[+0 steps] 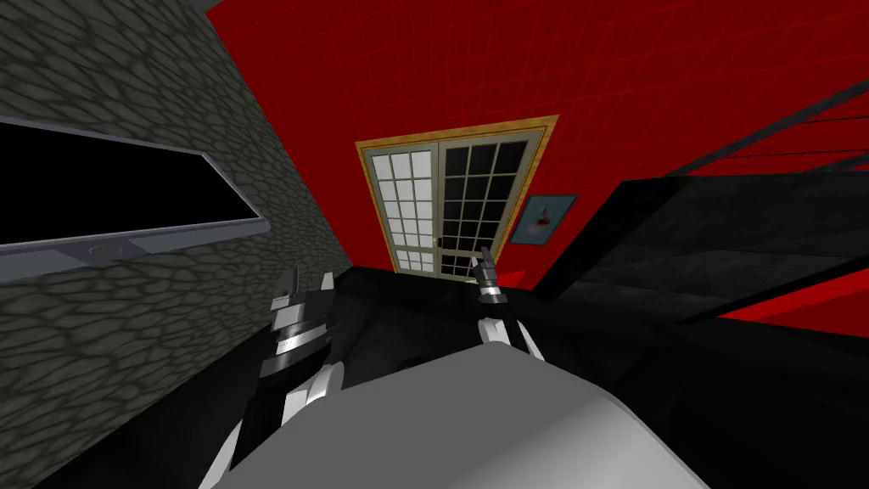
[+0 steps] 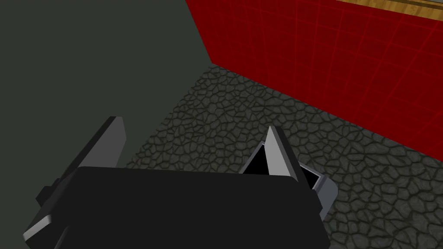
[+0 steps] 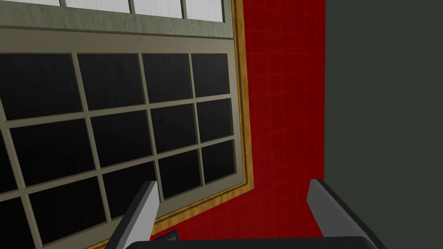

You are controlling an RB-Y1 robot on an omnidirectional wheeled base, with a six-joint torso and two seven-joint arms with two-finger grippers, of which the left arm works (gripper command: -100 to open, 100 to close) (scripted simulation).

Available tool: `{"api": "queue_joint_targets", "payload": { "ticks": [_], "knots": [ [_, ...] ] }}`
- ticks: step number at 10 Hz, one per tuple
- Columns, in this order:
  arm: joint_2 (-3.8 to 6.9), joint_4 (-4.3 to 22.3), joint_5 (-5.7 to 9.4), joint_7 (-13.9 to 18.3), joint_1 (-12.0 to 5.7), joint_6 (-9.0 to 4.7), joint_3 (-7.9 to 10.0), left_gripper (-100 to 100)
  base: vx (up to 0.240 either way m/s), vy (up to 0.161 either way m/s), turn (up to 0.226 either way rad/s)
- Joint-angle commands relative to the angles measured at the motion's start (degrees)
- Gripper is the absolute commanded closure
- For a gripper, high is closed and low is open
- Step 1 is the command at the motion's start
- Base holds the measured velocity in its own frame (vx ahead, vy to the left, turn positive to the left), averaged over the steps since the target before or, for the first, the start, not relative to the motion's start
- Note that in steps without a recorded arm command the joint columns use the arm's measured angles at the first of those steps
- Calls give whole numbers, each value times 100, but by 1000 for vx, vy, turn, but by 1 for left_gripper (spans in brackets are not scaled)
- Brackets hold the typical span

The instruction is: Pull the door open

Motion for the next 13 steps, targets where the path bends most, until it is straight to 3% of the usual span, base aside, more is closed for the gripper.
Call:
{"api": "queue_joint_targets", "payload": {
  "ticks": [1, 6, 13],
  "knots": [
    [74, 165, -26, -167, -11, -60, 52, -100, 66, -37, -115],
    [267, 724, -116, -734, -49, -262, 230, -100, 145, -41, -112],
    [425, 1374, -219, -1393, -94, -496, 436, -100, 101, -34, -92]
  ]
}}
